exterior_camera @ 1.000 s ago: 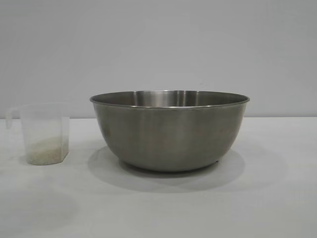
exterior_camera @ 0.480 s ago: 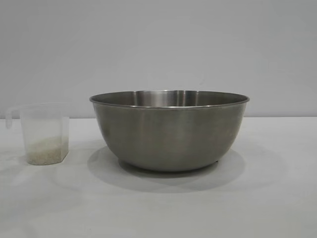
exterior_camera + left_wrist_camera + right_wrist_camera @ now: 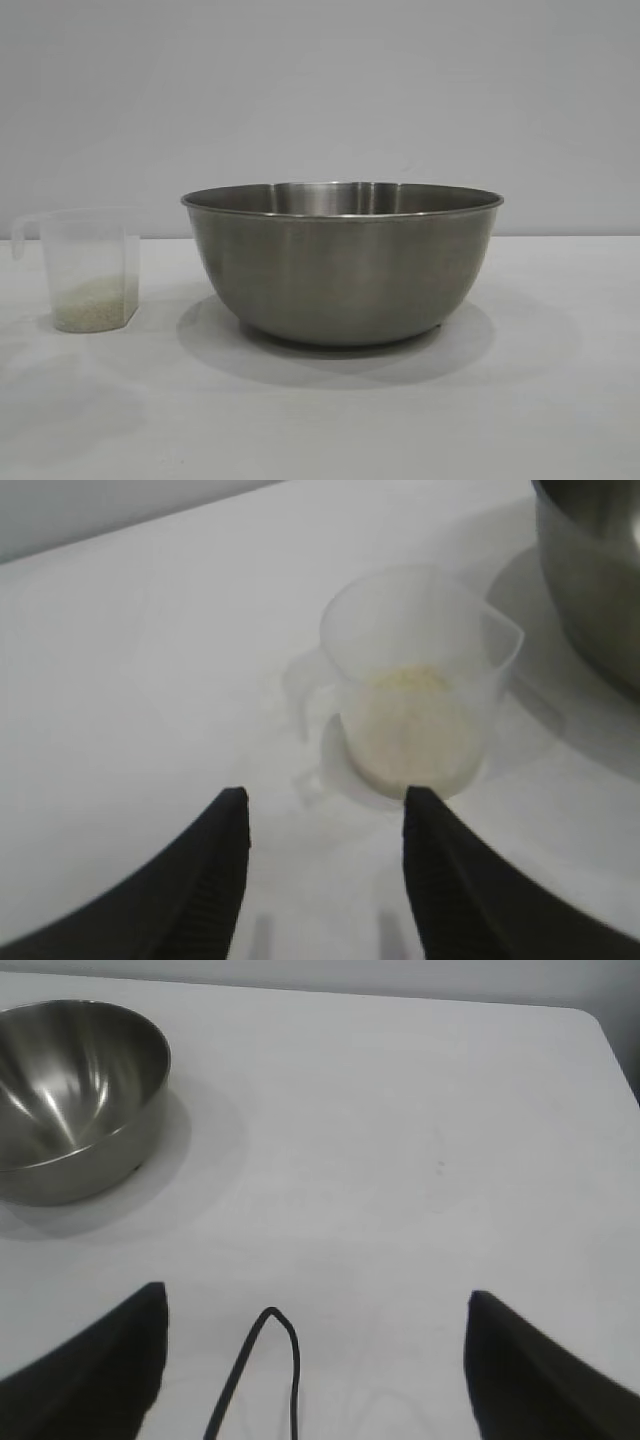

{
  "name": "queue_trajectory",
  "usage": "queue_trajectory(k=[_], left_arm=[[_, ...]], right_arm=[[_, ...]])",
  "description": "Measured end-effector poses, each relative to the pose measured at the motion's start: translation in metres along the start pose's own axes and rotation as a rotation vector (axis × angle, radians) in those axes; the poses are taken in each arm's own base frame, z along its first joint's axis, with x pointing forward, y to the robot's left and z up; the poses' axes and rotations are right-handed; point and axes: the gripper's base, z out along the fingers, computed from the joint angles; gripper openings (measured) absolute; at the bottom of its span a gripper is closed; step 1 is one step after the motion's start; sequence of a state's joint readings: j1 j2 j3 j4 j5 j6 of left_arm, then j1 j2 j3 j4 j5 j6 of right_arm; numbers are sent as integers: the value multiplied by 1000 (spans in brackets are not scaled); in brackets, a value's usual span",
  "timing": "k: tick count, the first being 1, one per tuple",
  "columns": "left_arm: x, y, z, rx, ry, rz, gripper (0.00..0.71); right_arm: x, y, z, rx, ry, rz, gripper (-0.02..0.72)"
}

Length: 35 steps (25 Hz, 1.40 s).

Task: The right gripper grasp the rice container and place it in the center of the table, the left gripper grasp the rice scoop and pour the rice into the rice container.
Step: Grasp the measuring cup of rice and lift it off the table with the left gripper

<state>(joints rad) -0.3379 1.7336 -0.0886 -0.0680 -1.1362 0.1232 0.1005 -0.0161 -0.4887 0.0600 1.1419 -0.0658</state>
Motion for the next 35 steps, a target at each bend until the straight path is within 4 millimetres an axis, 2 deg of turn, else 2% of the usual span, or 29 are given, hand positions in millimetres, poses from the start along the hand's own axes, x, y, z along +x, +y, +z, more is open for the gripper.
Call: queue_trajectory(k=[7,8,9,10,11,35], left_arm=[[9,2,7,-34,52,-54,345],[8,3,10,-41,50,-57,298],[7,3,12,-46,46,-60,314],[7,3,14,-46,43,-62,262],[6,3,15,-46,42,-62,239],[1,4,63,-88,8,-82,253]], right_arm=[[0,0,0,0,0,0,522],[0,0,0,0,0,0,522],[0,0,0,0,0,0,522],[0,0,0,0,0,0,522],[0,0,0,0,0,0,522],[0,-1,0,13,1,0,522]])
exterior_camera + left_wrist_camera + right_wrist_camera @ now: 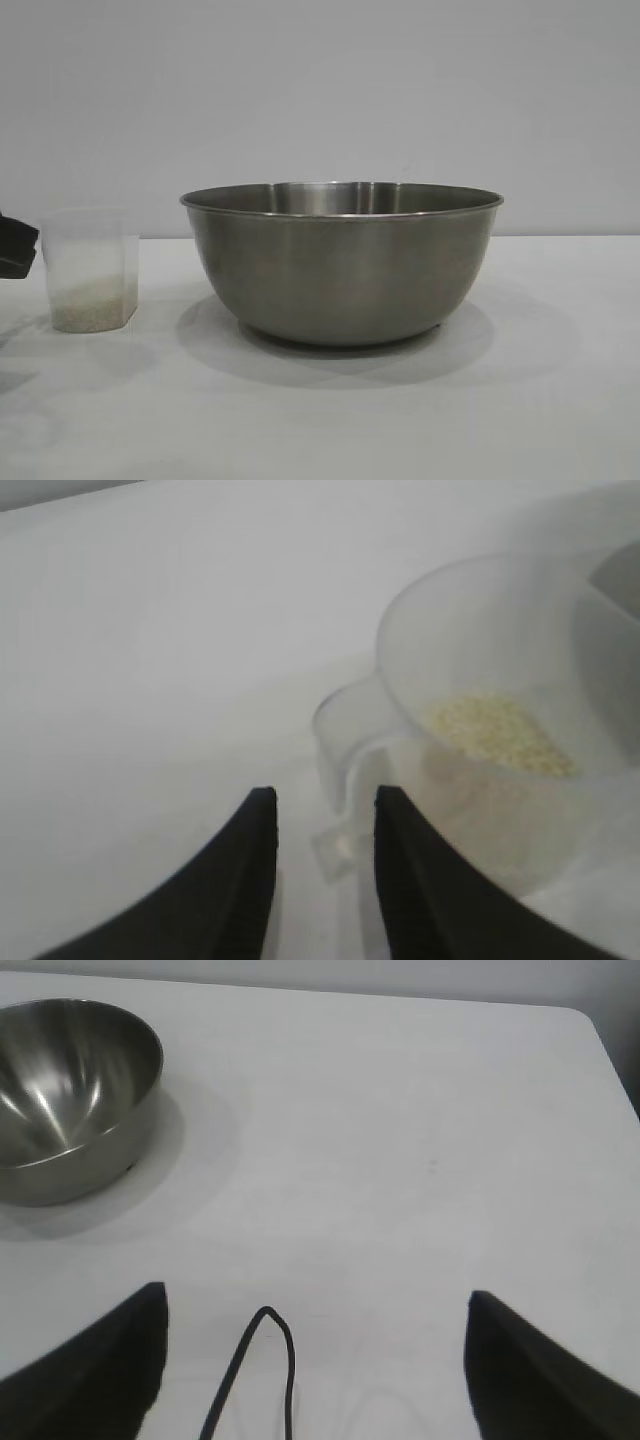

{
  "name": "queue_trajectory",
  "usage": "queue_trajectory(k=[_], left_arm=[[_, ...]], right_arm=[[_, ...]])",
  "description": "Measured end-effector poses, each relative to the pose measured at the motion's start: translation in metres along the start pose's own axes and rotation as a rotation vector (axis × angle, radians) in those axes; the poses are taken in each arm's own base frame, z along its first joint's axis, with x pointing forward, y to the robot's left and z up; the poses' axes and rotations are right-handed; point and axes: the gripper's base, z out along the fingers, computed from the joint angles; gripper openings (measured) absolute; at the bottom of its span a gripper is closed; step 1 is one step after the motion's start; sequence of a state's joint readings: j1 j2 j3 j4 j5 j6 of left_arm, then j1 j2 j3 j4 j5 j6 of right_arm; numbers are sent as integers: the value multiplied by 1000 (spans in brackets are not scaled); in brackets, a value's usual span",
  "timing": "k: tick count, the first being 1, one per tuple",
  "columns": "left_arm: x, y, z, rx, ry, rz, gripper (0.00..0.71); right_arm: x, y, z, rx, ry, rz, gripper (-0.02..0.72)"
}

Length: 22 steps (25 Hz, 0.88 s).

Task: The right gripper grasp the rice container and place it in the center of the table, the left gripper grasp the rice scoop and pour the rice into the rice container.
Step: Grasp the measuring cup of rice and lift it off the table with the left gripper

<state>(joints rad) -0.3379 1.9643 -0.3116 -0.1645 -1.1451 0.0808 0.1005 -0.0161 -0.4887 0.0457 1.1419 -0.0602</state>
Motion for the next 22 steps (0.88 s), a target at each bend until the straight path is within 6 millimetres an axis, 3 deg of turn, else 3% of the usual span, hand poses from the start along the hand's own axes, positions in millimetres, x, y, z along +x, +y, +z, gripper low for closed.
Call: queue_trajectory(k=[21,22], left_arm=[[-5,-3,35,-24,-37,-7,253],[-5,-3,36,-24,-40,-5,207]], right_arm=[[0,-2,0,22,1,8,522],[0,-2,0,24,1,8,522]])
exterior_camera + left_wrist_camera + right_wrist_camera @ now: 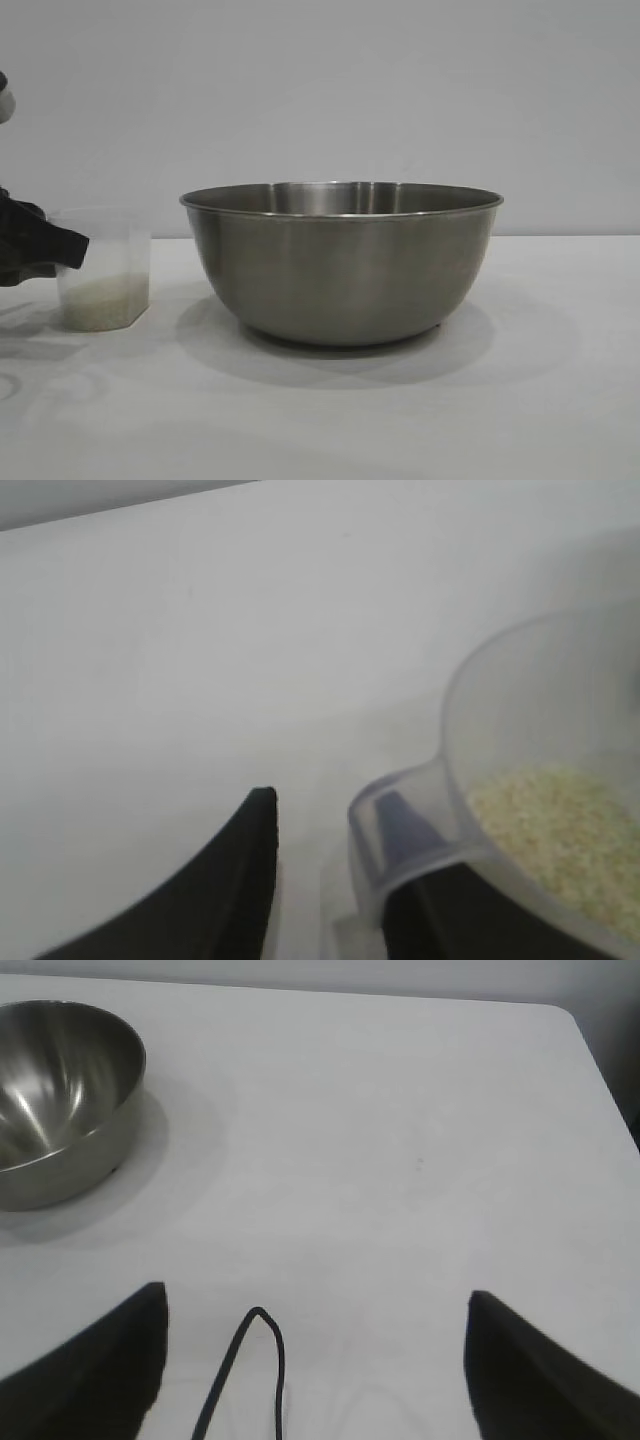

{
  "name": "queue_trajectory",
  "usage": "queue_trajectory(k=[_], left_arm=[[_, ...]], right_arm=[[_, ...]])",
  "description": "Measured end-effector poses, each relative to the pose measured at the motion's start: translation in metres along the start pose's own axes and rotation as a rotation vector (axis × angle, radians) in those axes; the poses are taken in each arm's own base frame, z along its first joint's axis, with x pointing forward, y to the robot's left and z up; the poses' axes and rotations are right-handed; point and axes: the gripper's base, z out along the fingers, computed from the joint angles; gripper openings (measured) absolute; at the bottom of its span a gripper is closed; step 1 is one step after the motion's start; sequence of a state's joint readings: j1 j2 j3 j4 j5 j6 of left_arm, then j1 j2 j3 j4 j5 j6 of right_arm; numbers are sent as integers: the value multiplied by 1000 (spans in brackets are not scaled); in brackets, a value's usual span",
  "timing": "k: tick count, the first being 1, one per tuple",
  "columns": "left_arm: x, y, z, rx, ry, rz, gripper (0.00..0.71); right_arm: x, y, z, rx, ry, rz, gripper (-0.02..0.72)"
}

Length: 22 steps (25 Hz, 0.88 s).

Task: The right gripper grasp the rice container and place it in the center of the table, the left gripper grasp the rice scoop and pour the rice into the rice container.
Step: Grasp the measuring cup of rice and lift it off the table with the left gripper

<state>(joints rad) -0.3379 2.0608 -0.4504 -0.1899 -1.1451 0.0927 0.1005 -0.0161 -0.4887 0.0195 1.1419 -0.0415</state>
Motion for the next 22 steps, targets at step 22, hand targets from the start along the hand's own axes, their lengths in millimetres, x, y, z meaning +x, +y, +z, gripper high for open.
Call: queue_trajectory(k=[22], left_arm=[[-57,-2,-9,18,-207,280,0]], right_arm=[[0,0,0,3,0,-1,522]])
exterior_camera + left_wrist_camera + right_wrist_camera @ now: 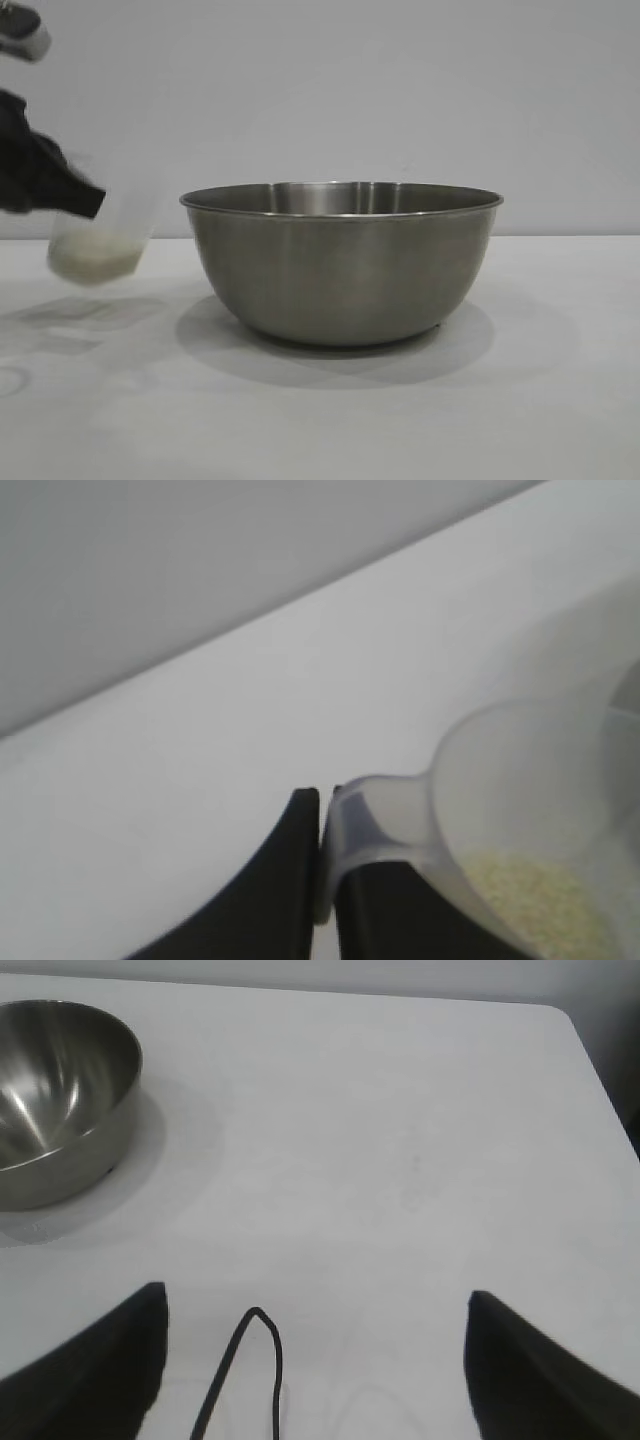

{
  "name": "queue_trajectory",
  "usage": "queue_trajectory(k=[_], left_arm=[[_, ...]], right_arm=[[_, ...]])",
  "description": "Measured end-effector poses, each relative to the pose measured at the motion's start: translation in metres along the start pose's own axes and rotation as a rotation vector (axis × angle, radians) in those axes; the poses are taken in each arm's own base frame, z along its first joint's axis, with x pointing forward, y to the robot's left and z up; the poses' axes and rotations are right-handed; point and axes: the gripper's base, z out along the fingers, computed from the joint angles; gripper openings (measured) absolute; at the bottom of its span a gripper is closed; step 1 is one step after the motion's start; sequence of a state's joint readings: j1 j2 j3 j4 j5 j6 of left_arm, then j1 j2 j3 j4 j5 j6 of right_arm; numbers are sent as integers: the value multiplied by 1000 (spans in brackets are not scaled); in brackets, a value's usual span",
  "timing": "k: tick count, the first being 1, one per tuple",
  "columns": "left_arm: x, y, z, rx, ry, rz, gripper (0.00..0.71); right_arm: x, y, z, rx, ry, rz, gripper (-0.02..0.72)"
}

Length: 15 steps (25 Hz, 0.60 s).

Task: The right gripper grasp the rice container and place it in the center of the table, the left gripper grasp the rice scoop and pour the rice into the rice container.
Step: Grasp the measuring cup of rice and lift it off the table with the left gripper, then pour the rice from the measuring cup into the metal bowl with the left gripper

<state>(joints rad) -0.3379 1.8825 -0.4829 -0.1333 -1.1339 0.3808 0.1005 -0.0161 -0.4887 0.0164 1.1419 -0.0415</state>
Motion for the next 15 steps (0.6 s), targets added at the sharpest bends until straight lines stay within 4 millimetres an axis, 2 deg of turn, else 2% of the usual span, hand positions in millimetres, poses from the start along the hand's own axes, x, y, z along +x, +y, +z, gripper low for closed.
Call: queue_trajectory(k=[6,15], left_arm=[[-45,5,18,9,-192,129,0],[-100,-5,41,133,-480,372,0]], right_arm=[[0,0,0,0,0,0,522],[0,0,0,0,0,0,522]])
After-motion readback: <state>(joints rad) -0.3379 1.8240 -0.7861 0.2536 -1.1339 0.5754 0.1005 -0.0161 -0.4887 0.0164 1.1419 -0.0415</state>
